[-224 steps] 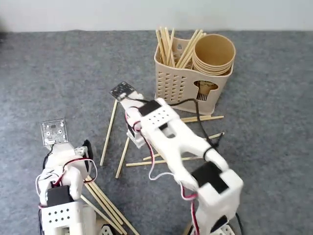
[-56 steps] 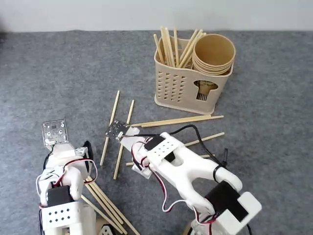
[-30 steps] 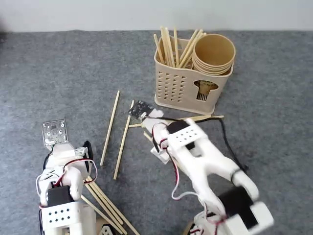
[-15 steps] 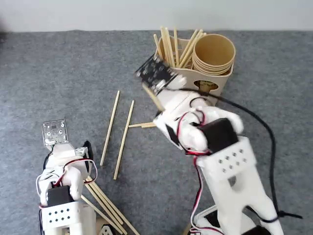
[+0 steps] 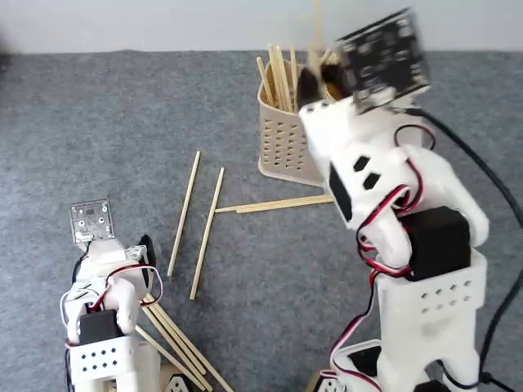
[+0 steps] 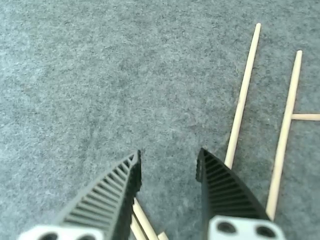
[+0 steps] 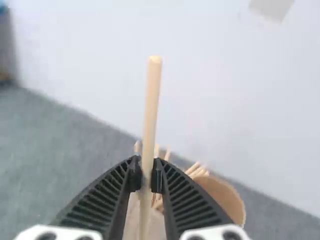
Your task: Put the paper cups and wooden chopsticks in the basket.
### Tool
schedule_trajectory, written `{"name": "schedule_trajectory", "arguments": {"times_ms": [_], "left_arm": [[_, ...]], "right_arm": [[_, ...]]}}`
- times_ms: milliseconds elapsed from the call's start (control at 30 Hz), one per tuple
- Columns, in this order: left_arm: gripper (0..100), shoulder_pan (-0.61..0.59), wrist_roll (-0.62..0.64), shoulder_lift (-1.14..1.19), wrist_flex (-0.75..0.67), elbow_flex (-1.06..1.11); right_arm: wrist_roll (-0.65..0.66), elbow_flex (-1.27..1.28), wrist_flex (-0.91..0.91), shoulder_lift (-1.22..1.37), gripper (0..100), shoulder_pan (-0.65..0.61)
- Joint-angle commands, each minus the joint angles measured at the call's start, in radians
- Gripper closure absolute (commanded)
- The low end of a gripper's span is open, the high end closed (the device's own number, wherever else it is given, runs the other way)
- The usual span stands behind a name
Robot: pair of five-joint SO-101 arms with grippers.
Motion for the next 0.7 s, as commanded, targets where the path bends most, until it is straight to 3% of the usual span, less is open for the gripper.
{"name": "schedule_trajectory", "arguments": {"times_ms": [0, 400, 667], "left_arm": [[82, -0.009, -0.006, -0.014, -0.026, -0.005], [82, -0.009, -0.006, -0.014, -0.026, -0.005], [82, -0.009, -0.006, -0.014, -0.026, -0.005]], "right_arm": [[-0.071, -0.049, -0.156, -0.031, 99.1, 0.038], [-0.132, -0.046, -0.596, 0.176, 99.1, 0.073], [-0.172, -0.044, -0.57, 0.36, 99.1, 0.094]]}}
